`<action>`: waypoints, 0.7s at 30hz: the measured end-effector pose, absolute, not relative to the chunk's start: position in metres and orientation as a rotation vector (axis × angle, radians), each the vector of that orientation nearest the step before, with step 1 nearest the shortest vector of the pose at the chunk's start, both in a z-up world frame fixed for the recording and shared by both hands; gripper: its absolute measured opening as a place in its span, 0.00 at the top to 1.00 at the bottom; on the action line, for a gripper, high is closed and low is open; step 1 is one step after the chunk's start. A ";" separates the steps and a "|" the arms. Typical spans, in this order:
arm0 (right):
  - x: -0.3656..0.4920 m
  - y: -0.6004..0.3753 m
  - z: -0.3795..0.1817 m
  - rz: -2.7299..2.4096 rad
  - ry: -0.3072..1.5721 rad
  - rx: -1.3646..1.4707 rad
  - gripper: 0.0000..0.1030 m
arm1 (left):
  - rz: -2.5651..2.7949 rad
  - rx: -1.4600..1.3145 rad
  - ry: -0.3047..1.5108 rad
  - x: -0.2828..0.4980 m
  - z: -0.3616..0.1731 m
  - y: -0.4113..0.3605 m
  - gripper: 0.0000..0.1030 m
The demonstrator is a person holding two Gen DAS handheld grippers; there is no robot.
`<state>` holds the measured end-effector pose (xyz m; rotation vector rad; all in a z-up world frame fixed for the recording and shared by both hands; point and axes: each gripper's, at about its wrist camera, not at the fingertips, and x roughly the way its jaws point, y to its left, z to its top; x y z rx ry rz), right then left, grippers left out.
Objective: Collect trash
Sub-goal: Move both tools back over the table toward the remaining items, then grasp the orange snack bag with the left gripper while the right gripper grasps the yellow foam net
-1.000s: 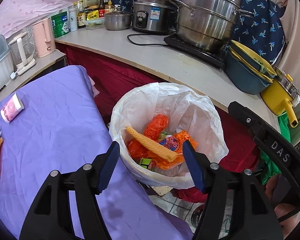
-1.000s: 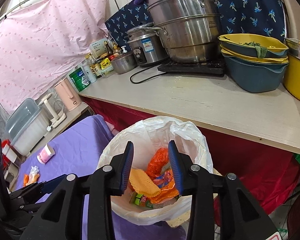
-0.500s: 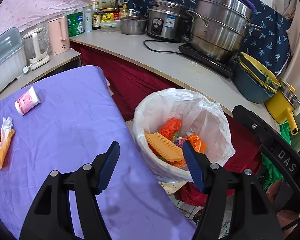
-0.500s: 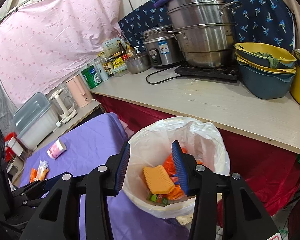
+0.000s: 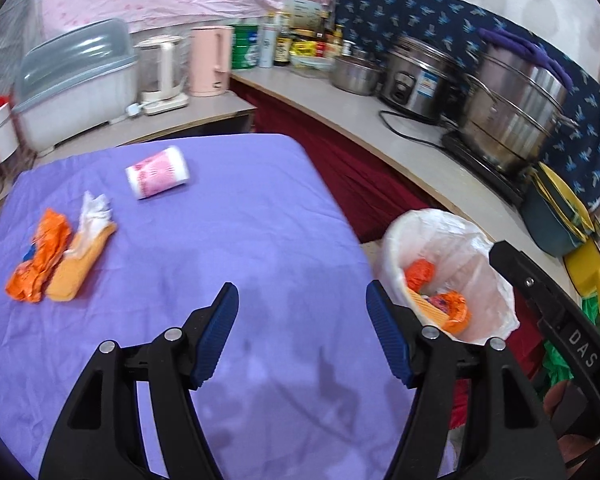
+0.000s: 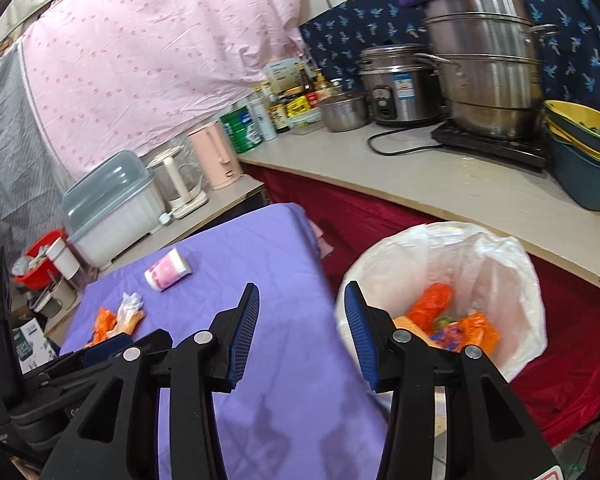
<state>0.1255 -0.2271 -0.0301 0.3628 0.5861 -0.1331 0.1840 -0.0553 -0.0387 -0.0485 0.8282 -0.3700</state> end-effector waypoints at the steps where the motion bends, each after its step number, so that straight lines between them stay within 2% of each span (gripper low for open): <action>1: 0.127 -0.221 -0.031 -0.123 0.590 0.360 0.58 | -0.353 -0.059 0.828 0.185 -0.039 -0.045 0.39; 21: 0.188 -0.049 -0.062 0.150 0.728 0.252 0.58 | 0.019 -0.233 0.859 0.206 -0.076 0.167 0.39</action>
